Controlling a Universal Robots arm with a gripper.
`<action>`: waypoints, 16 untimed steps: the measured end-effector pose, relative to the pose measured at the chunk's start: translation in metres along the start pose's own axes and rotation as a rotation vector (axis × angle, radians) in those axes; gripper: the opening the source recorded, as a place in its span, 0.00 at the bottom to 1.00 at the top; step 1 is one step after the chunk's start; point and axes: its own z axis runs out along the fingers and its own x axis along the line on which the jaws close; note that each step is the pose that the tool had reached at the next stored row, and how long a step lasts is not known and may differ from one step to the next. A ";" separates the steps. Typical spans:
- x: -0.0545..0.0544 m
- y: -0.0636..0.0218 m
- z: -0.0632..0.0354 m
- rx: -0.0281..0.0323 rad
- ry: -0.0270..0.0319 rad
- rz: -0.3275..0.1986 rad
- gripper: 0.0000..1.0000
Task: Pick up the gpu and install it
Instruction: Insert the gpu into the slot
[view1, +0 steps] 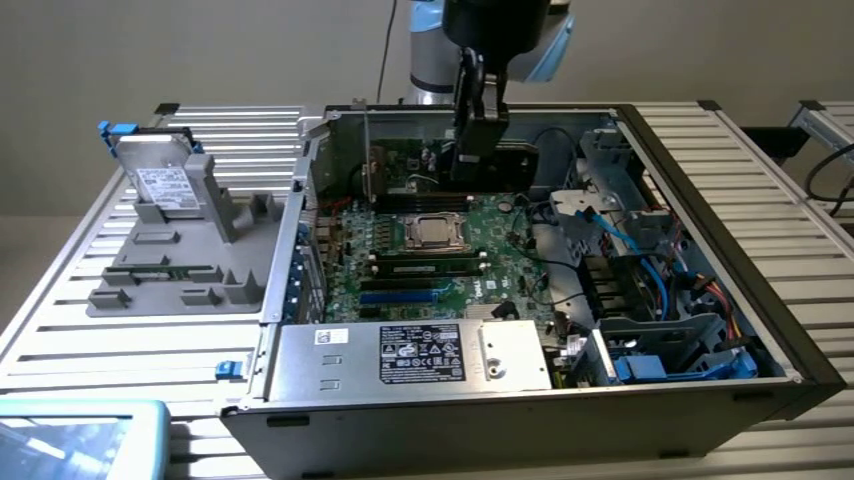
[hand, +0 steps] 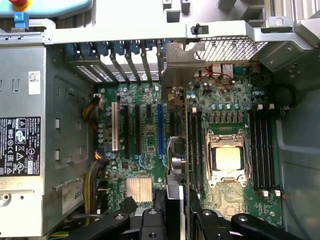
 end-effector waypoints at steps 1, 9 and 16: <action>-0.001 0.0001 0.0003 0.0001 0.0034 0.000 0.29; -0.009 0.0091 0.0094 0.0021 0.0270 0.001 0.29; -0.009 0.0201 0.0230 0.0025 0.0256 0.001 0.29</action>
